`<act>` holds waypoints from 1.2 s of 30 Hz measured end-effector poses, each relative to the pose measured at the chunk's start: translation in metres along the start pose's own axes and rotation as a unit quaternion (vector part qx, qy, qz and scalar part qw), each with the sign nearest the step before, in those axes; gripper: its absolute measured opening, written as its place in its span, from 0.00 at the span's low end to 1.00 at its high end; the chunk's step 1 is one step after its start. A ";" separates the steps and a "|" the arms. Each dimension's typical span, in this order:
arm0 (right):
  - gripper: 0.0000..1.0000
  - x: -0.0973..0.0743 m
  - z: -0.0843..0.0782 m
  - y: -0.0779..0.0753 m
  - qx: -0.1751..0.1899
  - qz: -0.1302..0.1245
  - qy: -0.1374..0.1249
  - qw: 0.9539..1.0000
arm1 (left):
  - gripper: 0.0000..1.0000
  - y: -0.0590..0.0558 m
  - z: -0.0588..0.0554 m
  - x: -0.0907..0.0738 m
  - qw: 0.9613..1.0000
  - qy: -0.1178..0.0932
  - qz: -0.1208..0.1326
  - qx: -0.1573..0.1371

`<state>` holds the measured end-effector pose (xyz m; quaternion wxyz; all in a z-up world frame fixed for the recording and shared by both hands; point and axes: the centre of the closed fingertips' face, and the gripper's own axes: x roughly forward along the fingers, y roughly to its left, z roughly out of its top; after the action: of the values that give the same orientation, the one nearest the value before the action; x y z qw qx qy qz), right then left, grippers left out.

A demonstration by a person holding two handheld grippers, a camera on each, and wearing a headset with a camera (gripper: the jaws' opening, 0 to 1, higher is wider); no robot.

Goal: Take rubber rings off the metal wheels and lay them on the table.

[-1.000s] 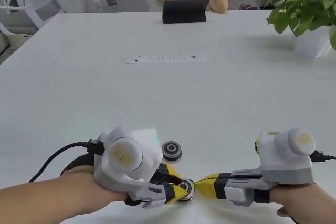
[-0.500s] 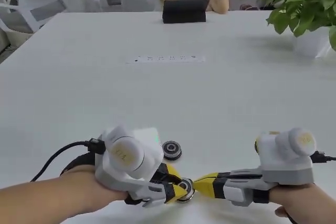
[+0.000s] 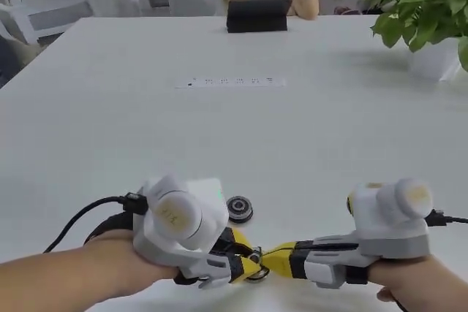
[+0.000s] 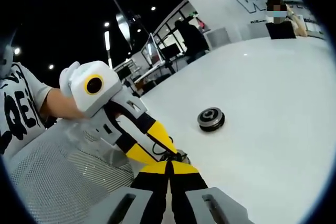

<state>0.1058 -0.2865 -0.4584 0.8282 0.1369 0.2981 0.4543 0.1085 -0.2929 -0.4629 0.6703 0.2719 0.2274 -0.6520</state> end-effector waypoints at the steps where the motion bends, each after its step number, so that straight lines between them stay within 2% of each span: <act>1: 0.00 0.003 0.003 0.016 0.009 0.042 -0.009 0.999 | 0.06 0.000 0.000 0.000 1.000 0.000 0.000 0.000; 2: 0.00 0.004 0.014 0.009 -0.003 0.016 -0.035 0.999 | 0.06 0.000 0.000 0.000 1.000 0.000 0.000 0.001; 3: 0.00 0.003 0.008 0.013 -0.002 0.022 -0.013 1.000 | 0.06 0.000 0.000 0.000 1.000 0.000 0.000 0.001; 4: 0.00 0.003 0.008 0.010 -0.015 0.018 -0.009 1.000 | 0.06 0.000 0.000 0.000 1.000 0.000 0.001 0.002; 11: 0.00 0.000 0.004 0.004 0.000 0.008 -0.010 1.000 | 0.07 0.000 0.000 0.000 1.000 -0.002 0.002 0.000; 13: 0.00 -0.001 -0.001 0.001 -0.008 -0.003 0.001 1.000 | 0.07 0.000 0.000 0.000 1.000 -0.003 0.002 -0.004; 21: 0.00 -0.003 -0.002 -0.001 -0.015 -0.009 0.004 1.000 | 0.07 0.000 0.000 0.000 1.000 -0.007 0.004 -0.009; 33: 0.00 -0.006 -0.001 -0.002 -0.013 -0.012 0.001 1.000 | 0.08 0.000 0.000 -0.002 1.000 0.001 0.006 0.005; 36: 0.00 -0.006 0.000 -0.002 -0.012 -0.012 -0.001 1.000 | 0.09 0.001 0.001 -0.005 1.000 0.000 0.005 0.001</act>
<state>0.1042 -0.2926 -0.4568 0.8356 0.1236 0.2933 0.4478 0.1092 -0.2895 -0.4587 0.6737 0.2732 0.2253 -0.6486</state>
